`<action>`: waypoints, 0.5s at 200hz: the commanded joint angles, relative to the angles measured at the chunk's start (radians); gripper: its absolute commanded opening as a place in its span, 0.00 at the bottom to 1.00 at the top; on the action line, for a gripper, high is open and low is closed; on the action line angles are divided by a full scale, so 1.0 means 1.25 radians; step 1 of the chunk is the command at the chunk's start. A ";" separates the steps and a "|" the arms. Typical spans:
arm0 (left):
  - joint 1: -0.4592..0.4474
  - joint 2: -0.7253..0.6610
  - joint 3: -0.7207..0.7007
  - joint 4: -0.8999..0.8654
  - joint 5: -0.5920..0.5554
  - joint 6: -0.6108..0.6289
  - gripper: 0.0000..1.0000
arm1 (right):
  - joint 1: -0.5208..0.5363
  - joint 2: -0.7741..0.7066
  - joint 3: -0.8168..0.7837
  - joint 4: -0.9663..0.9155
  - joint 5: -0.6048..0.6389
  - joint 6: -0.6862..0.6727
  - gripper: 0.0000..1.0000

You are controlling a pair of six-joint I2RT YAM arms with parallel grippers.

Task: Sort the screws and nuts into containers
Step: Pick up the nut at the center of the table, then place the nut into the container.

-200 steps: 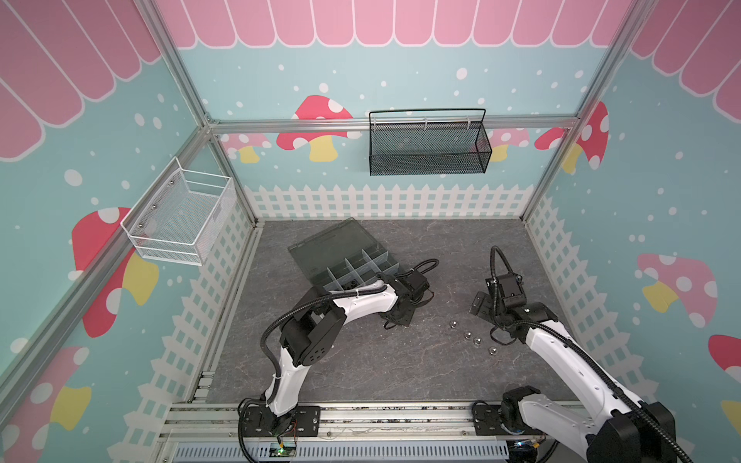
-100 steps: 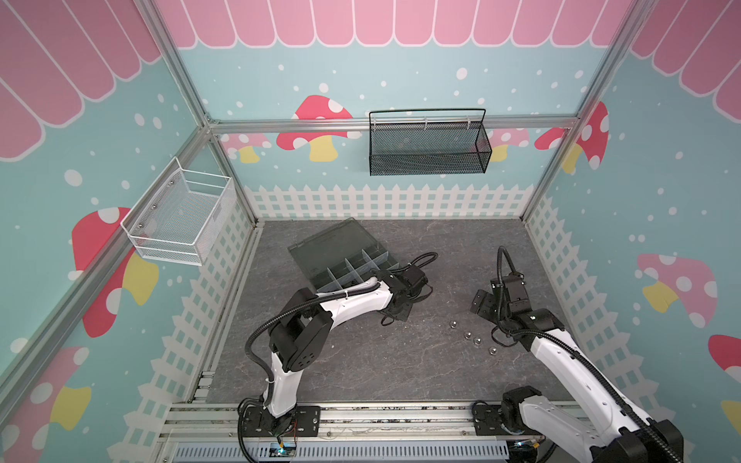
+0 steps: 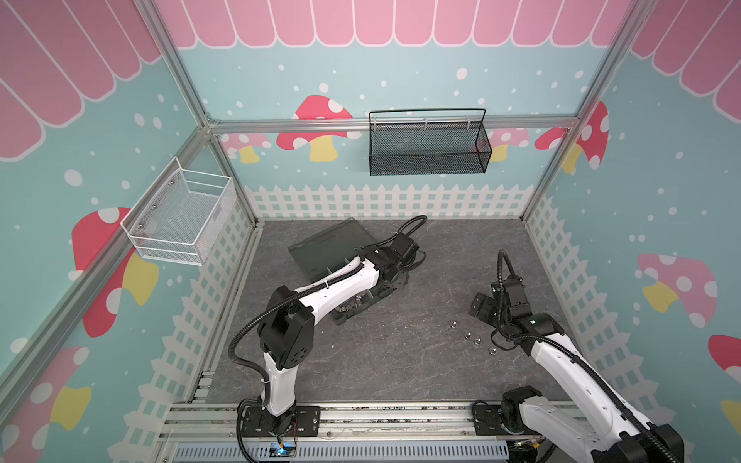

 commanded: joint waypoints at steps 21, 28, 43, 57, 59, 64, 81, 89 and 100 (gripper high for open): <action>0.082 0.047 0.072 -0.004 -0.009 0.040 0.00 | -0.004 0.029 -0.010 0.018 -0.015 0.008 0.97; 0.095 0.056 0.078 -0.005 -0.005 0.041 0.00 | -0.004 0.031 -0.012 0.018 -0.015 0.010 0.97; 0.116 0.074 0.089 -0.006 0.011 0.043 0.00 | -0.004 0.037 -0.012 0.019 -0.015 0.013 0.97; 0.129 0.087 0.094 -0.006 0.025 0.045 0.00 | -0.004 0.040 -0.011 0.018 -0.014 0.014 0.97; 0.131 0.090 0.094 -0.007 0.026 0.045 0.00 | -0.005 0.041 -0.009 0.019 -0.014 0.014 0.97; 0.133 0.094 0.095 -0.007 0.029 0.044 0.00 | -0.004 0.043 -0.009 0.020 -0.013 0.015 0.97; 0.141 0.106 0.089 -0.007 0.040 0.041 0.00 | -0.004 0.047 -0.007 0.019 -0.011 0.015 0.97; 0.142 0.112 0.086 -0.007 0.040 0.039 0.00 | -0.004 0.050 -0.006 0.020 -0.012 0.013 0.97; 0.145 0.119 0.078 -0.006 0.043 0.035 0.00 | -0.004 0.056 -0.002 0.022 -0.014 0.010 0.97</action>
